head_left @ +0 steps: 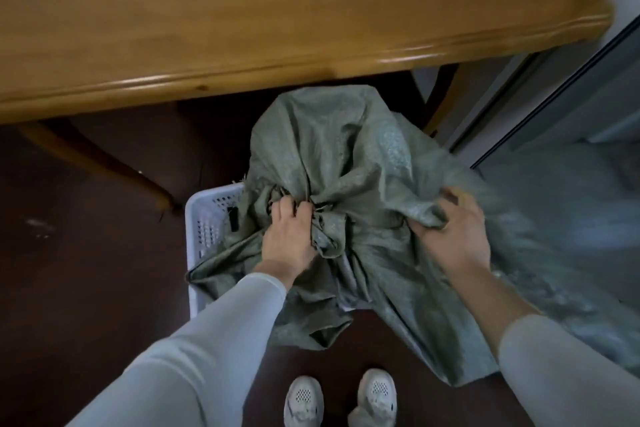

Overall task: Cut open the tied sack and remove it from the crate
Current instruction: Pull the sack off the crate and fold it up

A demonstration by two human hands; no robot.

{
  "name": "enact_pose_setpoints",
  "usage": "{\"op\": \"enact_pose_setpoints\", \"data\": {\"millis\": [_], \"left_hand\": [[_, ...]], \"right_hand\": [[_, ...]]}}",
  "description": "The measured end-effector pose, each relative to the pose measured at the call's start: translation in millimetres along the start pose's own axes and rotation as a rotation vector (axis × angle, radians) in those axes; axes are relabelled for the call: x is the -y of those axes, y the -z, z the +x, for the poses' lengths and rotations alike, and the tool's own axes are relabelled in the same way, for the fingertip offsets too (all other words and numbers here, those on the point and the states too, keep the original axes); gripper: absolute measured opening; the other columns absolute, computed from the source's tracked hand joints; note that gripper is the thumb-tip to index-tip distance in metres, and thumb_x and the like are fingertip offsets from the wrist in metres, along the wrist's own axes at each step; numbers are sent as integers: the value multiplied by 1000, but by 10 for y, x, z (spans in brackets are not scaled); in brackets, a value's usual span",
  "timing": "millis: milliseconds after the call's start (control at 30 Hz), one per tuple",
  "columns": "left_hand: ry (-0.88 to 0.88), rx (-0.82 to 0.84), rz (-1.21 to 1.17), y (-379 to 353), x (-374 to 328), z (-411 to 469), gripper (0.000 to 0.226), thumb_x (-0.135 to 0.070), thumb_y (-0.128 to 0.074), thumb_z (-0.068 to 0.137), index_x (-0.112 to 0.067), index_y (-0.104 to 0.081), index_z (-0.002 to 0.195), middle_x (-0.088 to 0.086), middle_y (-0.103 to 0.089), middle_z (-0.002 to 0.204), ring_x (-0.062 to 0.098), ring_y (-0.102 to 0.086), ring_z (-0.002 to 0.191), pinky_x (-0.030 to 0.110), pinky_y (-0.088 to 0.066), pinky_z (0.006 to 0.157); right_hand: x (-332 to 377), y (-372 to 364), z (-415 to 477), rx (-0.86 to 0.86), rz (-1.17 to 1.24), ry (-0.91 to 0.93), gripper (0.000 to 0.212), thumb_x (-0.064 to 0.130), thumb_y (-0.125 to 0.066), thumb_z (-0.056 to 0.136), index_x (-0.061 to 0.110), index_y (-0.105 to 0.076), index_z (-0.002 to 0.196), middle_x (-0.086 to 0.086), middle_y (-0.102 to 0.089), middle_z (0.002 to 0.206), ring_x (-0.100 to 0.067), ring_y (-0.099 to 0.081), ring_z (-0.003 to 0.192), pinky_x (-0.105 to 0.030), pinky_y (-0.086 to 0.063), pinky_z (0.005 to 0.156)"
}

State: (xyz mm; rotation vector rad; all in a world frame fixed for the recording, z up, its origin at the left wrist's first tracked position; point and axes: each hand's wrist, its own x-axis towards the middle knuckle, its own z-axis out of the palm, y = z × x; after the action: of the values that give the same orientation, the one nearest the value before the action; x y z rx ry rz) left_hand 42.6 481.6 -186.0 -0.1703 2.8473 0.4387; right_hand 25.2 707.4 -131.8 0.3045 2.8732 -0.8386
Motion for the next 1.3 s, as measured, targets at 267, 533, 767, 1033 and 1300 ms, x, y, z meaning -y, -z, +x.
{"op": "enact_pose_setpoints", "data": {"millis": [267, 533, 767, 1033, 1300], "left_hand": [[166, 323, 69, -708, 709, -72, 75, -21, -64, 79, -8, -20, 138, 16, -19, 142, 33, -13, 140, 39, -24, 116], [546, 166, 7, -1166, 1022, -234, 55, -8, -48, 89, -15, -28, 140, 6, -42, 141, 32, -26, 134, 44, -34, 101], [885, 140, -681, -1651, 1427, -267, 47, -17, -27, 96, 2, -37, 137, 24, -43, 142, 41, -46, 127, 50, -42, 105], [1169, 484, -275, -1290, 1294, -624, 108, -50, -65, 79, -26, 11, 150, 19, 15, 157, 43, 14, 144, 59, -3, 115], [1413, 324, -671, -1746, 1605, -822, 141, -30, -86, 63, -34, 32, 141, 27, 0, 156, 43, -20, 142, 55, -28, 113]], "right_hand": [[-112, -710, -83, 197, -232, 78, 33, 22, -66, 74, 21, -62, 107, 2, -27, 151, -26, -19, 137, -46, -36, 104], [-76, -1376, -460, 518, -371, 169, 73, 61, -59, 75, 30, -36, 137, 1, 12, 159, -22, 16, 146, -47, -14, 115], [314, -1229, -396, 554, -185, 80, 41, 47, -41, 93, 24, -60, 121, -7, -57, 132, -24, -53, 122, -33, -43, 96], [157, -920, 709, 287, -286, -154, 127, 55, -84, 50, 28, -9, 148, -15, 2, 158, -34, 5, 146, -61, -8, 113], [-327, -1510, 970, 571, -93, -326, 139, 44, -94, 35, 15, -18, 148, -13, -41, 147, -35, -43, 130, -51, -41, 104]]}}
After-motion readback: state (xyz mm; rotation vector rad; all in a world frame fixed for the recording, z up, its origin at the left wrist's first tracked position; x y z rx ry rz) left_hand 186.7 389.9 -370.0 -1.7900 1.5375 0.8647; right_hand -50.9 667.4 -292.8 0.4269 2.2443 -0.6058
